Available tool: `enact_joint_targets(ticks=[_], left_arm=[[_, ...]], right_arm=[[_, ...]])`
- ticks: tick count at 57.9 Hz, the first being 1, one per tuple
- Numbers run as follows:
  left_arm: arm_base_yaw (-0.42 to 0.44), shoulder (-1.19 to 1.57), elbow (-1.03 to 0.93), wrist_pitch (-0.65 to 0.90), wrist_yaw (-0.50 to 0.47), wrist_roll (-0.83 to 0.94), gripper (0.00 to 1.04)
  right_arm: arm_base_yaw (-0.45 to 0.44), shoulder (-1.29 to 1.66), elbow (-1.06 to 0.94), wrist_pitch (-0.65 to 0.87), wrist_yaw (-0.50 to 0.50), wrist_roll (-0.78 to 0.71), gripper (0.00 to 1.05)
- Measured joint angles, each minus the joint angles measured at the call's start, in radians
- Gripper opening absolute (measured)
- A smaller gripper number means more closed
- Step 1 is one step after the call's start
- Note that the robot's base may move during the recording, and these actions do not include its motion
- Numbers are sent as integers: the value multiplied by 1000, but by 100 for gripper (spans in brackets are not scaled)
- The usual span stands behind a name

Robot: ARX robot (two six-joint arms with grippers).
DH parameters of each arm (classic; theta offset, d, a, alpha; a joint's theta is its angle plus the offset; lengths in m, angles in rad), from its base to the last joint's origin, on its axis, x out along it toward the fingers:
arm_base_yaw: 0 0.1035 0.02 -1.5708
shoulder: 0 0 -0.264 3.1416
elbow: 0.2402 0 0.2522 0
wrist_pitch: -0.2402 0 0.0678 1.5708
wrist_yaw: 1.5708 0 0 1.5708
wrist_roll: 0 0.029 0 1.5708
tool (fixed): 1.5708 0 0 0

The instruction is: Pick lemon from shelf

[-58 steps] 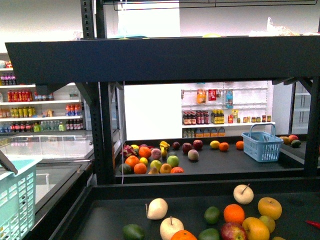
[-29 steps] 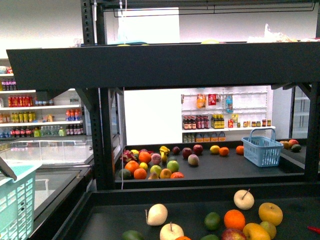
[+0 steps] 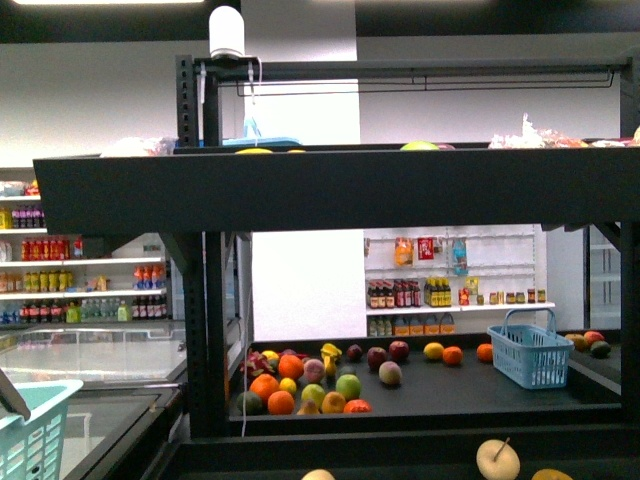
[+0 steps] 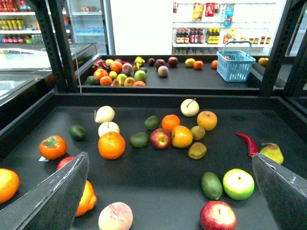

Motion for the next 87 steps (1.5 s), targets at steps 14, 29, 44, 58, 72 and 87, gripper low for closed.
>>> enact_joint_targets(ticks=[14, 29, 44, 58, 72, 87], left_arm=[[0, -51, -73, 25, 0, 6, 3], [0, -89, -121, 37, 0, 7, 3], [0, -111, -146, 42, 0, 8, 3], [0, -155, -188, 47, 0, 8, 3], [0, -155, -188, 47, 0, 8, 27], [0, -155, -188, 47, 0, 8, 75]], right_arm=[[0, 0, 0, 0, 0, 0, 102], [0, 0, 0, 0, 0, 0, 102], [0, 0, 0, 0, 0, 0, 102], [0, 0, 0, 0, 0, 0, 102], [0, 0, 0, 0, -1, 0, 102], [0, 0, 0, 0, -1, 0, 102]])
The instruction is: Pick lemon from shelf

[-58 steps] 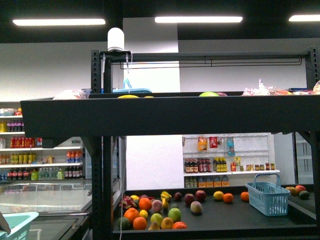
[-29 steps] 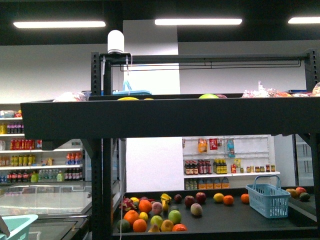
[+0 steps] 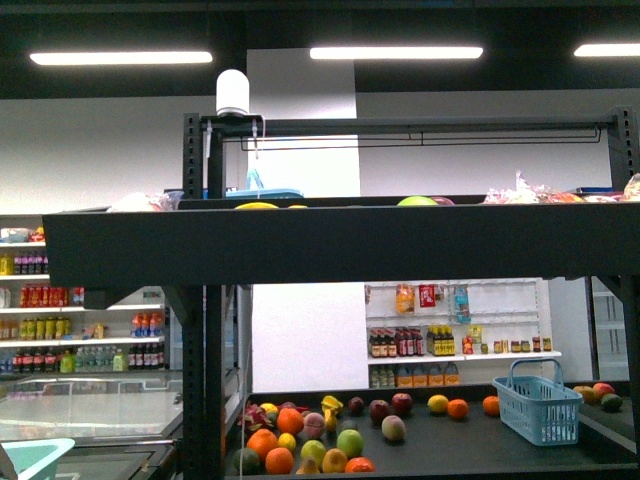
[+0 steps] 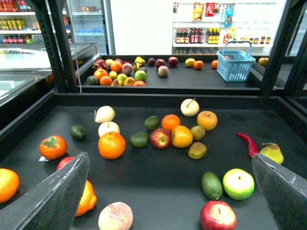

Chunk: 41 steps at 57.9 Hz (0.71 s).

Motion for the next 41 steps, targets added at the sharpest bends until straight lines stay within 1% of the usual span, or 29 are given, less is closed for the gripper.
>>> enact_joint_targets(ticks=[2, 3, 7, 10, 41], left_arm=[[0, 0, 0, 0, 0, 0, 82], [0, 0, 0, 0, 0, 0, 84], [0, 0, 0, 0, 0, 1, 99], [0, 0, 0, 0, 0, 1, 96], [0, 0, 0, 0, 0, 1, 97]], right_arm=[[0, 0, 0, 0, 0, 0, 102], [0, 0, 0, 0, 0, 0, 102], [0, 0, 0, 0, 0, 0, 102], [0, 0, 0, 0, 0, 0, 102], [0, 0, 0, 0, 0, 0, 102]])
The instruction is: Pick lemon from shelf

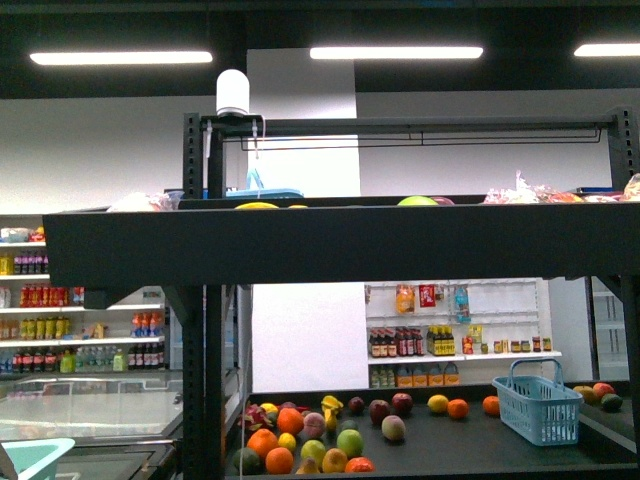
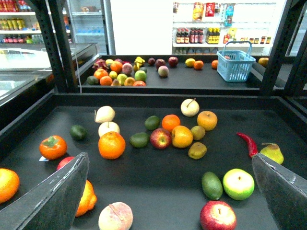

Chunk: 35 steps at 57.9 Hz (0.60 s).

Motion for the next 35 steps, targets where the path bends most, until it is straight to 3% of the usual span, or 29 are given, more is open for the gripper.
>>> enact_joint_targets(ticks=[35], left_arm=[[0, 0, 0, 0, 0, 0, 97]], right_arm=[[0, 0, 0, 0, 0, 0, 102]])
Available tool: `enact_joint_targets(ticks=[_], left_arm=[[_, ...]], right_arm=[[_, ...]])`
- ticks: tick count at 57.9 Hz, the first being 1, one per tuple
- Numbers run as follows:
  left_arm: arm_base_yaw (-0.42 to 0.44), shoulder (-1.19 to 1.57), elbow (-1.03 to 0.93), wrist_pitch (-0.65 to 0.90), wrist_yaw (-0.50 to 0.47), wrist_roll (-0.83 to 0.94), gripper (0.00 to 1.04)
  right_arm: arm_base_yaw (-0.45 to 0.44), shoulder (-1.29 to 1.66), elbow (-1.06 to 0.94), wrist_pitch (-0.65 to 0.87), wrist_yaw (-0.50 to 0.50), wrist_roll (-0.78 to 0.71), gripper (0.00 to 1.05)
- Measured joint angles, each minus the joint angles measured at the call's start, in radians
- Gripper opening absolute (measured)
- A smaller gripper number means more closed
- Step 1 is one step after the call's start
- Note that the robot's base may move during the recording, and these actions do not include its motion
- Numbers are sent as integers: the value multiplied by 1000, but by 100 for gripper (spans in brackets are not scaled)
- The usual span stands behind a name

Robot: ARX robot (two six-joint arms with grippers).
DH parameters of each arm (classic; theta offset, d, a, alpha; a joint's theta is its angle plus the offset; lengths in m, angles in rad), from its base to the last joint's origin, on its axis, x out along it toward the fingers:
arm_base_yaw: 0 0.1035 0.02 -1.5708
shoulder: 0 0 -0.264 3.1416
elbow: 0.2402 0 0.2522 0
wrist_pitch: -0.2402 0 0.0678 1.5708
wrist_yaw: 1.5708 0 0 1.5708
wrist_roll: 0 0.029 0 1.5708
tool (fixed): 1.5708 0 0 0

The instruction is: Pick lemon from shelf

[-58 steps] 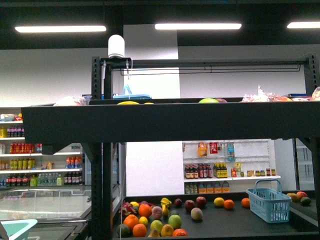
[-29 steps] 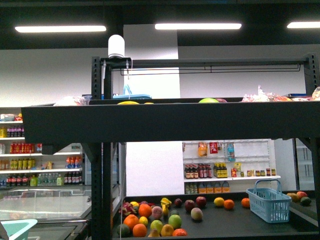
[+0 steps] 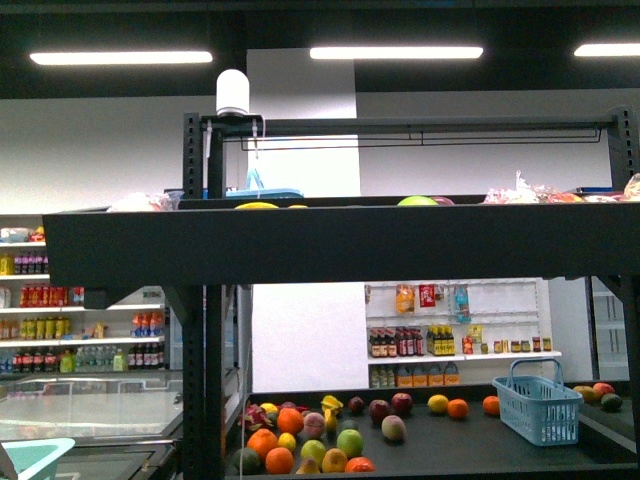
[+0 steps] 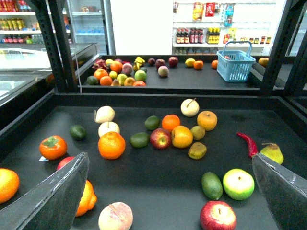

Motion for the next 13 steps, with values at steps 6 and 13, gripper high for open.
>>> enact_joint_targets(ticks=[6, 13], left_arm=[[0, 0, 0, 0, 0, 0, 97], [0, 0, 0, 0, 0, 0, 97]], right_arm=[[0, 0, 0, 0, 0, 0, 102], [0, 0, 0, 0, 0, 0, 102]])
